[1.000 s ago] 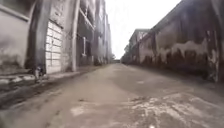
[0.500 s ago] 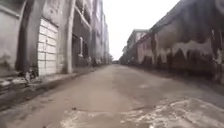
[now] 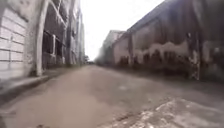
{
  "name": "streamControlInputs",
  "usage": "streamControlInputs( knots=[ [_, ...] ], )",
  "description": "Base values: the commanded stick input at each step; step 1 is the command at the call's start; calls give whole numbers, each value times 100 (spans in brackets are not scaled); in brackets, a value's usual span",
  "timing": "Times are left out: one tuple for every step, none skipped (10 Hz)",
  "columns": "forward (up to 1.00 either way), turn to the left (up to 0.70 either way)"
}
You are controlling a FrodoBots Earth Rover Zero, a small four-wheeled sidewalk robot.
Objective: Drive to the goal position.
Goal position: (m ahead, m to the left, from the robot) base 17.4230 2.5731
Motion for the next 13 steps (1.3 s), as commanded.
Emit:
streamControlInputs(
  knots=[
    [50,0],
    [50,0],
    [50,0],
    [50,0],
    [50,0],
    [50,0],
    [50,0],
    [50,0],
    [50,0],
    [50,0],
    [50,0],
    [50,0],
    [50,0]
  ],
)
